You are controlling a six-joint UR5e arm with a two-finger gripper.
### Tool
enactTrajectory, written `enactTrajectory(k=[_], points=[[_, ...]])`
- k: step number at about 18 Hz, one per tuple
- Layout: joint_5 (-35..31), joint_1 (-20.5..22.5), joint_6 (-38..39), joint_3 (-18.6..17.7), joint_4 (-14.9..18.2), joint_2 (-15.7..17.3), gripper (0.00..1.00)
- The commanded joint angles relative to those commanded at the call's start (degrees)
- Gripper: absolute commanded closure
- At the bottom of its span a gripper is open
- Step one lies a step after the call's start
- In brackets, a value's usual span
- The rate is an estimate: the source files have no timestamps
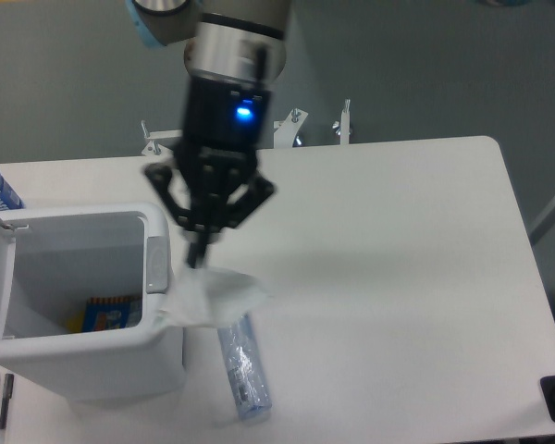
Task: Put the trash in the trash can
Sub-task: 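Carry the wrapper over the bin and open the gripper, then move the open gripper over the clear plastic bottle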
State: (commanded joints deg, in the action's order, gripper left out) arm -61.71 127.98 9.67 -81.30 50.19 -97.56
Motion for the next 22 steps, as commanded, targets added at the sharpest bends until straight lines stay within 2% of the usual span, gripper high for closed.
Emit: enactTrajectory(k=[5, 6, 7, 8, 9, 10, 16, 22], points=[[1.3, -4.3, -0.9, -2.4, -0.3, -0.3, 0.96], [1.3, -4.8, -1.1, -3.2, -0.4, -0.4, 0.94], [1.4, -5.2, -1.4, -3.5, -0.4, -0.4, 0.87], [1.4, -5.3, -2.0, -3.3, -0.5, -0.4, 0.65], [1.4, -5.3, -3.2, -2.7, -0.5, -0.8, 0.08], [1.3, -5.3, -4.0, -2.3, -0.4, -0.9, 0.00], [1.3, -3.4, -3.8, -2.2, -0.4, -0.8, 0.00], [-0.3, 4.6, -4.0, -1.0, -0.8, -1.9, 0.00]])
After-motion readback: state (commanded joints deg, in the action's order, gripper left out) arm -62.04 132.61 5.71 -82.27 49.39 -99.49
